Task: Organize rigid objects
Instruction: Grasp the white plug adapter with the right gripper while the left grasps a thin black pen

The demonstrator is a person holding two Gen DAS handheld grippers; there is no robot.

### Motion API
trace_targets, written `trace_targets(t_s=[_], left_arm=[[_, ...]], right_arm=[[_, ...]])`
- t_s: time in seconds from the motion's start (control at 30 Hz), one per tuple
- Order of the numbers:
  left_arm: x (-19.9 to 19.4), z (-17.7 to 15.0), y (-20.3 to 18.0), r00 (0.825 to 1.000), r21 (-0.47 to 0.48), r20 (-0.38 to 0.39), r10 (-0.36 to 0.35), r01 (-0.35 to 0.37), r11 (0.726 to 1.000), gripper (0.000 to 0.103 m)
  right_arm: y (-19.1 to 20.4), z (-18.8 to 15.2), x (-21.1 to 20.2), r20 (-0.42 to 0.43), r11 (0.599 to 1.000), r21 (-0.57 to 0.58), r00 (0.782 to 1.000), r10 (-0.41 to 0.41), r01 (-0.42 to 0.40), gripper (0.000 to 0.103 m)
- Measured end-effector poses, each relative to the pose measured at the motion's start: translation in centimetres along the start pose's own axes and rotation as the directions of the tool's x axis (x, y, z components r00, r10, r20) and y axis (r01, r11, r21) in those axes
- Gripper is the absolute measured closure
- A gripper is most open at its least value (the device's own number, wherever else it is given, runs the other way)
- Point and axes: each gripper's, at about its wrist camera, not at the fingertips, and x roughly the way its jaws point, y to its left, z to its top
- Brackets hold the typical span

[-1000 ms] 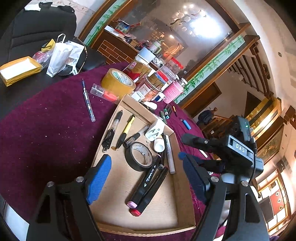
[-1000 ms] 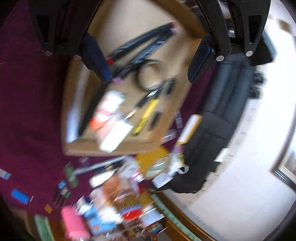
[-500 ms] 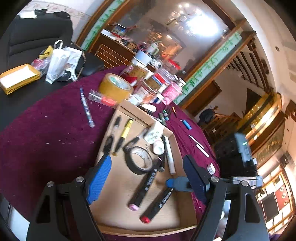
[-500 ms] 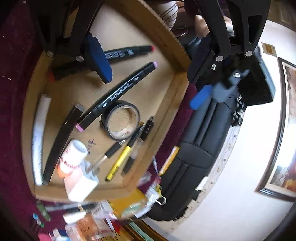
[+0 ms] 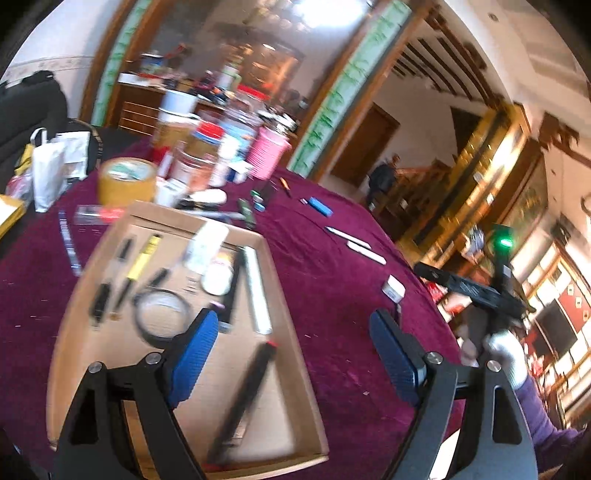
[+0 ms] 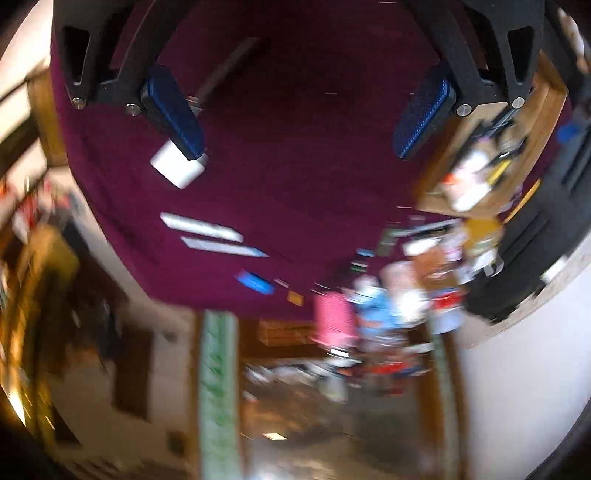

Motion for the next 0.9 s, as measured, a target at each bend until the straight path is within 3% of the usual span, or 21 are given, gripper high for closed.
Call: trace_targets(t_s=[0.07, 0.17, 0.23, 0.3, 0.33, 0.6, 0.67, 0.7, 0.8, 0.9], left_arm=[[1.0, -0.2, -1.6, 1.0, 0.025, -0.027, 0.002, -0.001, 1.0, 0.019], [3.0, -0.4, -4.2, 0.997, 0.075, -0.078, 0.012, -0.006, 0.997, 0.019], [4.1, -0.6, -5.4, 0.994, 0.099, -0.107, 0.017, -0.007, 0.995, 0.019], [5.6, -0.9, -6.8, 0.99, 0.109, -0.141, 0.014, 0.001, 0.994, 0.019], [6.4, -1.0, -7.3, 0.987, 0.103, -0.158, 0.005, 0.012, 0.995, 0.019], [9.7, -1.5, -10.2, 0.974, 0.143, -0.222, 0.037, -0.005, 0.99, 0.019], [10.3, -1.5, -11.2, 0.972, 0.175, -0.231, 0.046, -0.005, 0.985, 0.019], [10.6, -1.5, -11.7, 0.971, 0.192, -0.235, 0.052, -0.006, 0.981, 0.019], [12.2, -1.6, -13.4, 0.965, 0.256, -0.251, 0.075, -0.008, 0.967, 0.02], [14.8, -1.9, -15.2, 0.954, 0.313, -0.286, 0.092, 0.002, 0.95, 0.02]], right_arm=[[-4.5, 0.1, 1.7, -0.039, 0.993, 0.121, 0.999, -0.003, 0.008, 0.0], [-12.3, -0.1, 4.3, -0.076, 0.935, 0.353, 0.996, 0.053, -0.023, 0.001], [-14.9, -0.6, 5.6, -0.088, 0.907, 0.42, 0.994, 0.057, -0.015, 0.011], [-16.0, -0.8, 6.9, -0.114, 0.899, 0.438, 0.992, 0.055, 0.001, 0.024], [-16.0, -1.1, 7.6, -0.125, 0.899, 0.438, 0.991, 0.058, 0.003, 0.026], [-13.0, -0.1, 12.3, -0.251, 0.936, 0.339, 0.968, -0.006, 0.094, 0.025], [-12.4, 0.1, 12.8, -0.247, 0.947, 0.294, 0.967, -0.057, 0.131, 0.032], [-12.4, 0.0, 12.7, -0.248, 0.949, 0.278, 0.966, -0.08, 0.15, 0.043], [-13.6, -0.4, 11.6, -0.229, 0.942, 0.323, 0.973, -0.019, 0.094, 0.048], [-15.2, -1.3, 9.7, -0.201, 0.934, 0.345, 0.979, -0.026, 0.095, 0.048]])
